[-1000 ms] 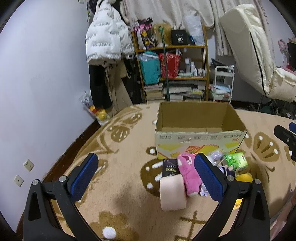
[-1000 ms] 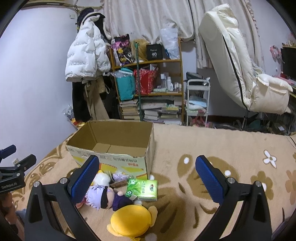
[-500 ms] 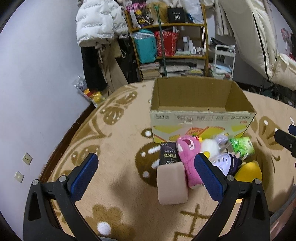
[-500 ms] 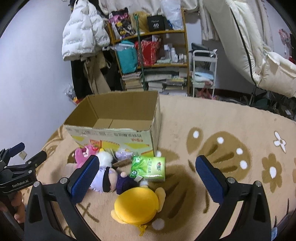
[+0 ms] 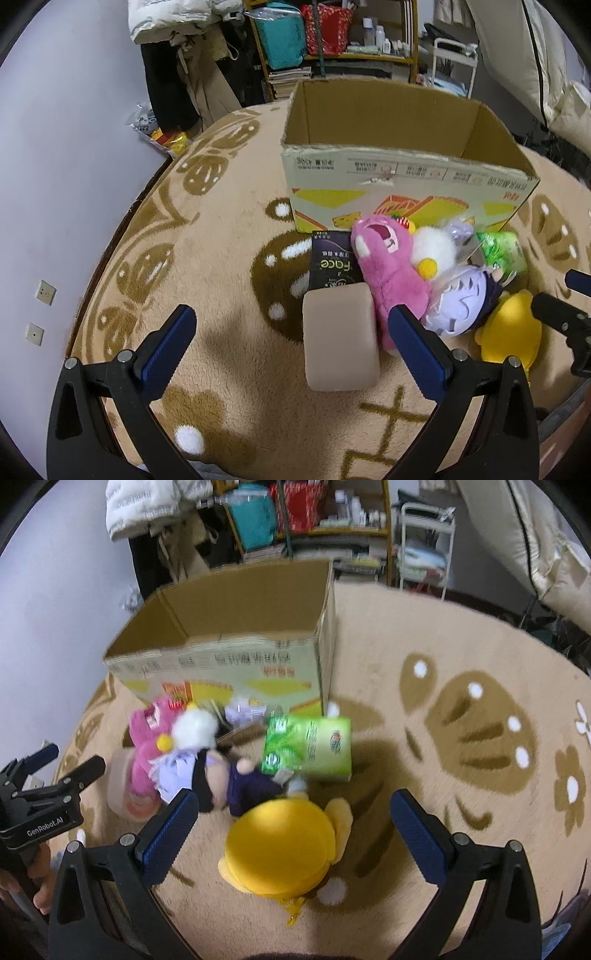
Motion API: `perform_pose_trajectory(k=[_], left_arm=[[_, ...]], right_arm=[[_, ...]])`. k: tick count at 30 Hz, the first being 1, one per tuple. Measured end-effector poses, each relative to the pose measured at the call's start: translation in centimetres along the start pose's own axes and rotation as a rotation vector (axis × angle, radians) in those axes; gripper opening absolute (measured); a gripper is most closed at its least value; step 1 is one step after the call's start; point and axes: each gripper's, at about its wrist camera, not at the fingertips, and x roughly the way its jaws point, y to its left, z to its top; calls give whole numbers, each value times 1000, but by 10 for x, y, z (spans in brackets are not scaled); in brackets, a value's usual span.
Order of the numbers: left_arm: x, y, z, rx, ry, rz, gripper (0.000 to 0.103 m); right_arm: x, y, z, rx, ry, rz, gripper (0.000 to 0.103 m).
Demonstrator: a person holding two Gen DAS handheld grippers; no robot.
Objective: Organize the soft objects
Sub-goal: 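Lower the left tool onto the pink cushion while the right tool lowers onto the yellow plush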
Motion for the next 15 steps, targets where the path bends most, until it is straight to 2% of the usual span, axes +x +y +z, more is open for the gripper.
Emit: perform_pose_trajectory(k=[6,10,15], left_arm=[[15,-4,-1,17,65,-7,102],[23,-3,-3,18,96,17,102],[32,-3,-4,13,129,10,102]], right_arm=[[25,1,-3,-15,101,14,103],[35,3,-5,-24,146,14,103],[46,0,-10,-17,198,37,103]])
